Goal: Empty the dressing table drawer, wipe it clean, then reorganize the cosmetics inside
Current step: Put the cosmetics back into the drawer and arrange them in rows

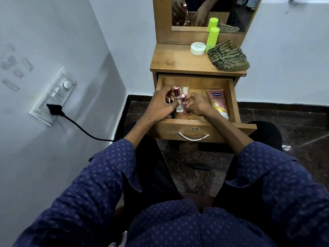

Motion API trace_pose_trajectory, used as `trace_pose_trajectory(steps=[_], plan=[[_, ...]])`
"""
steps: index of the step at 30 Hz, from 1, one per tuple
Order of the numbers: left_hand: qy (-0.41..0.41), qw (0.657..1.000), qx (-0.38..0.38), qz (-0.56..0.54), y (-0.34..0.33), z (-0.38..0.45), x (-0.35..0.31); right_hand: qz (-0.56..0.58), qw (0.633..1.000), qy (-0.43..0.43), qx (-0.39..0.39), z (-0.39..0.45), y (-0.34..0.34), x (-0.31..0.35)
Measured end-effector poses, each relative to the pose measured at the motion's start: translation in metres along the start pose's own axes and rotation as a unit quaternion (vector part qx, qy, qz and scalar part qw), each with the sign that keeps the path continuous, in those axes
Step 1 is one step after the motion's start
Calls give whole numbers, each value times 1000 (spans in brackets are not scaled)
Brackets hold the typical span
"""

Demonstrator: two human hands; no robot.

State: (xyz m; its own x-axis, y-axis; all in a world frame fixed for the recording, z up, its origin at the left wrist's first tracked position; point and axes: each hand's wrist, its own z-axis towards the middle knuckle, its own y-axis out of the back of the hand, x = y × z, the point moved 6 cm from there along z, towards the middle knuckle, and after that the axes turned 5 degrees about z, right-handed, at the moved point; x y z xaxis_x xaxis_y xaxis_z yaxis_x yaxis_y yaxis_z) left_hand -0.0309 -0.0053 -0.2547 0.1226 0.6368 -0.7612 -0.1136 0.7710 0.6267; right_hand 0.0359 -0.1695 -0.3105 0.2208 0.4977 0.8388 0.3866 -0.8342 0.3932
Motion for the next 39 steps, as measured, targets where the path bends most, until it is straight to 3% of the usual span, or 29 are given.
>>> trace_pose_trajectory(steps=[8,15,25,39], plan=[[-10,998,48,36,-6,-2,-1,-71,997,-31,-17,-2,11,-11],[-20,989,103,105,-17,-2,2,-125,986,-64,86,-11,6,-8],[21,987,97,127,-20,0,8,-160,985,-55,17,-1,-13,-17],[11,985,99,141,-22,-1,7,-146,988,-32,36,2,-16,-25]])
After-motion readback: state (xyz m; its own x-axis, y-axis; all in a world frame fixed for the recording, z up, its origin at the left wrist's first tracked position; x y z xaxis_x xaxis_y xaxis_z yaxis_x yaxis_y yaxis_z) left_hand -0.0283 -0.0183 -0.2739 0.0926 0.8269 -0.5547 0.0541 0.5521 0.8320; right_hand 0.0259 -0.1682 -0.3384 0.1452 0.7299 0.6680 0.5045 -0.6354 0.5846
